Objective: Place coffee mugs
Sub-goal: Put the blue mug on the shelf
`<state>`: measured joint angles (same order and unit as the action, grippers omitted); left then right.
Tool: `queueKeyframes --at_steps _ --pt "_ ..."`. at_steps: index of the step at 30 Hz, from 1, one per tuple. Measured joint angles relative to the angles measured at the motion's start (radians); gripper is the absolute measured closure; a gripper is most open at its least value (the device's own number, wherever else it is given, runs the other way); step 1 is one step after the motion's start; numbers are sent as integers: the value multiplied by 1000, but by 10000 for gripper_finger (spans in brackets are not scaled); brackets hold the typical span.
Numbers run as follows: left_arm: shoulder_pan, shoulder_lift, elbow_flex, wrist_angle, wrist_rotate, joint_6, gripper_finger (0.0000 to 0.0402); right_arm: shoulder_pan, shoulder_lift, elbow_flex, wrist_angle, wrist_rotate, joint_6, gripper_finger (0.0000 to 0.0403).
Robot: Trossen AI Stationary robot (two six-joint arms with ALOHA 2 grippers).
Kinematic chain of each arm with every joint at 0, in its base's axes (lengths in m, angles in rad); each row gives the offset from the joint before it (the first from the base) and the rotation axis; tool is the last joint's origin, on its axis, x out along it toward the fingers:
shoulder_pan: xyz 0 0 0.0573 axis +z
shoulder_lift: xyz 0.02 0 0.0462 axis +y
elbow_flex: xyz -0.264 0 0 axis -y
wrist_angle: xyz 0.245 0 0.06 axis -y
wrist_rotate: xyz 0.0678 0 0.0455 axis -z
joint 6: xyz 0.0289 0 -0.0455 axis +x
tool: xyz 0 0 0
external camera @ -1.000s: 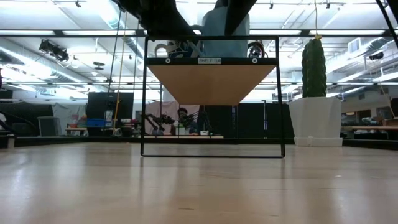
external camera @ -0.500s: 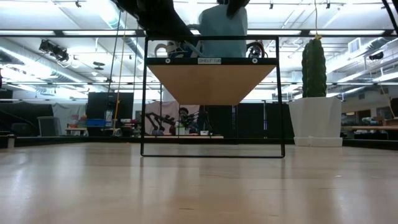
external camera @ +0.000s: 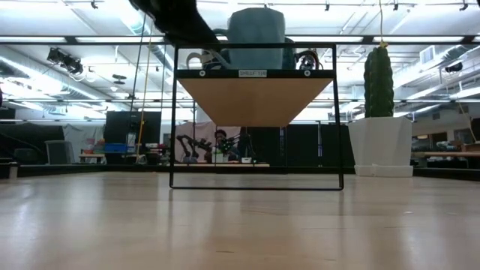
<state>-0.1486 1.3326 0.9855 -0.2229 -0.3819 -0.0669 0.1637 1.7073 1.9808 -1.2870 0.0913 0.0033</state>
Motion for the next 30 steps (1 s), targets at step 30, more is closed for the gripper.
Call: queueKeyframes --at_steps 30 --pt "1 -122 0 -236 -10 -107 337 125 -79 0 -72 100 125 215"
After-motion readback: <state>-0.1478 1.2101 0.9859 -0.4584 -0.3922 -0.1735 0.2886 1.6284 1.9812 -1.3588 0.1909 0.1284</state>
